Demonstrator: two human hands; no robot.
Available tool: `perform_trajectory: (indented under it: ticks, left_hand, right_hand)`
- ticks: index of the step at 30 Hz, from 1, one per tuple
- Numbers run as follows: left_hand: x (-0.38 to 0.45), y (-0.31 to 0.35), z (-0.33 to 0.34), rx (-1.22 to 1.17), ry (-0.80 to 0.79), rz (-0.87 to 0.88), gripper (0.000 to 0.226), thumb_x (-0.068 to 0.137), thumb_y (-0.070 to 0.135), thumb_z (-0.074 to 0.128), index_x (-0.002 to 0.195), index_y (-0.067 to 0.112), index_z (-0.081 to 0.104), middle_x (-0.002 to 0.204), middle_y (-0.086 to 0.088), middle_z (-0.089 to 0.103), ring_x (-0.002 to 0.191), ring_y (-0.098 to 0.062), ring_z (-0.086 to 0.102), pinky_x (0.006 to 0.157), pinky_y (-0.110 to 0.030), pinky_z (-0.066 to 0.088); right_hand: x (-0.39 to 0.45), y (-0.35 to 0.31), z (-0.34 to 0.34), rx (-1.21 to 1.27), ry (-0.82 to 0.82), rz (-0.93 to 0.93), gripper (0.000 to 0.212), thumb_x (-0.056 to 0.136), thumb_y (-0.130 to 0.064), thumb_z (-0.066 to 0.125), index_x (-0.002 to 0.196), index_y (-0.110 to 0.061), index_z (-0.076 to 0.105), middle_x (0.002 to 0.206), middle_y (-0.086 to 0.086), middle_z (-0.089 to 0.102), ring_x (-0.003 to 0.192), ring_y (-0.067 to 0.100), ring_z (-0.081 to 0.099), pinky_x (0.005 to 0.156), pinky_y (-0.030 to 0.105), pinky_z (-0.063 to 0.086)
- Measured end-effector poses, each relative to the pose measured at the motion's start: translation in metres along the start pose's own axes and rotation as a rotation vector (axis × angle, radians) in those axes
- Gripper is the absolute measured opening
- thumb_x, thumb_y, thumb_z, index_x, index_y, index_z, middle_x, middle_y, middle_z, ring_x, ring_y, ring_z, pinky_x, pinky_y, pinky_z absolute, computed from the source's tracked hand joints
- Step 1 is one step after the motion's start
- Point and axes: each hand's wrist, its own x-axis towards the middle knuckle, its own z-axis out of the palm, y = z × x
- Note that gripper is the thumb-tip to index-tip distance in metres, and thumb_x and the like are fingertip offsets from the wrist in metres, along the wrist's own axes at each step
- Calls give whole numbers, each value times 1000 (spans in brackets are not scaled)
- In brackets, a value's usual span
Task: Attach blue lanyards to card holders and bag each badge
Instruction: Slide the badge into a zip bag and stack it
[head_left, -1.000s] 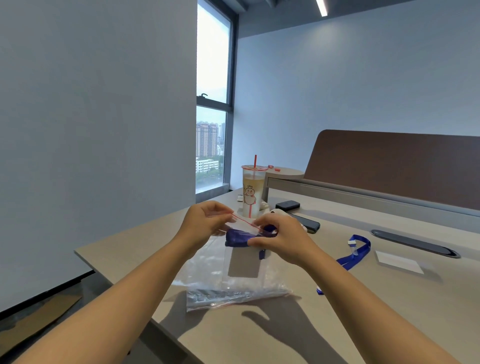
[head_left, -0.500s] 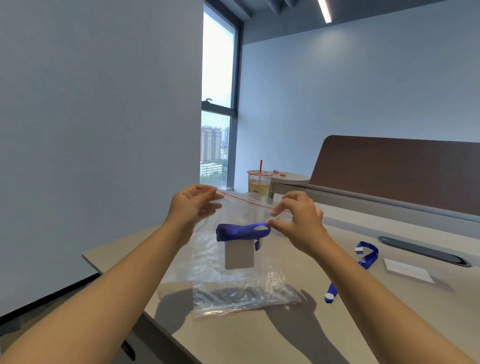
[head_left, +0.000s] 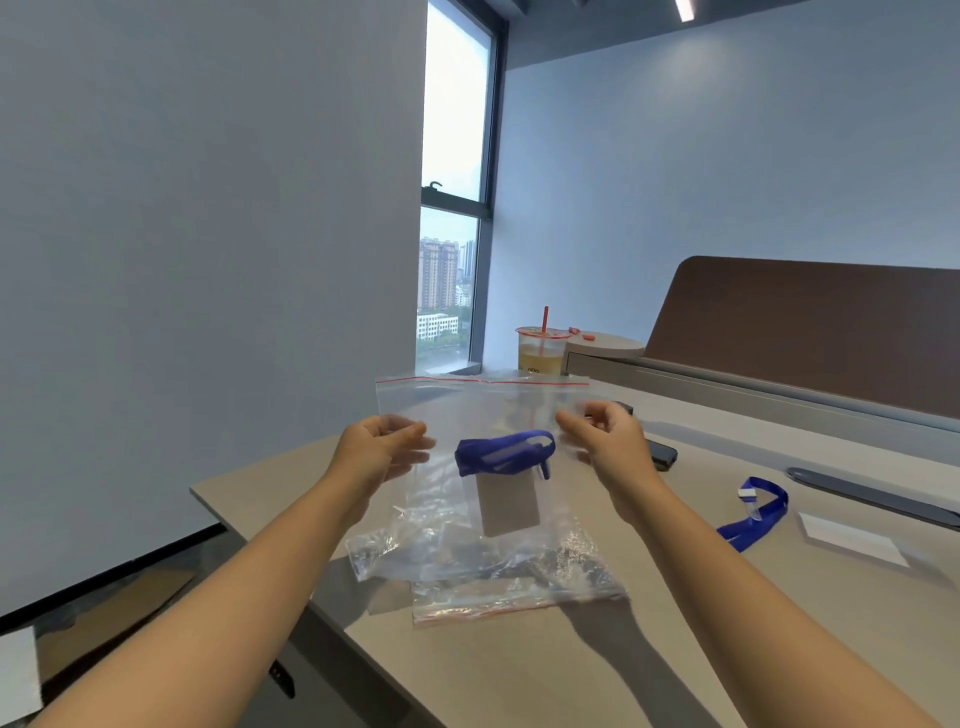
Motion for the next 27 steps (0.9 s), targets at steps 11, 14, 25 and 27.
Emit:
perform_trajectory:
  ticks: [11, 14, 25, 27]
  left_hand:
    - [-5, -15, 0, -67, 0, -130, 11, 90, 10, 51, 81, 9, 56, 80, -6, 63, 72, -20, 61, 67, -26, 49]
    - [-4, 0, 3, -31, 53, -28, 16, 92, 14, 47, 78, 12, 55, 79, -2, 63, 70, -17, 60, 64, -24, 47]
    - [-17, 65, 16, 11, 38, 236, 20, 94, 19, 44, 75, 22, 49, 74, -1, 60, 60, -16, 59, 47, -14, 48]
    - [-22, 75, 23, 12, 20, 283, 21, 95, 18, 42, 75, 22, 48, 73, -1, 60, 54, -13, 59, 42, -10, 46]
  right_hand:
    - [5, 11, 4, -142, -3, -50, 24, 95, -15, 39, 73, -20, 44, 76, 4, 59, 66, 15, 59, 65, 28, 48]
    - [5, 0, 0, -173, 66, -148, 23, 96, -14, 38, 74, -22, 43, 68, 4, 58, 61, 16, 59, 62, 29, 49]
    - [-3, -55, -27, -45, 179, -278, 18, 97, -15, 37, 82, -23, 43, 61, 6, 54, 41, 9, 50, 38, 14, 42]
    - [-8, -61, -36, -47, 211, -304, 9, 96, -16, 36, 91, -17, 43, 59, 6, 54, 40, 8, 50, 38, 13, 43]
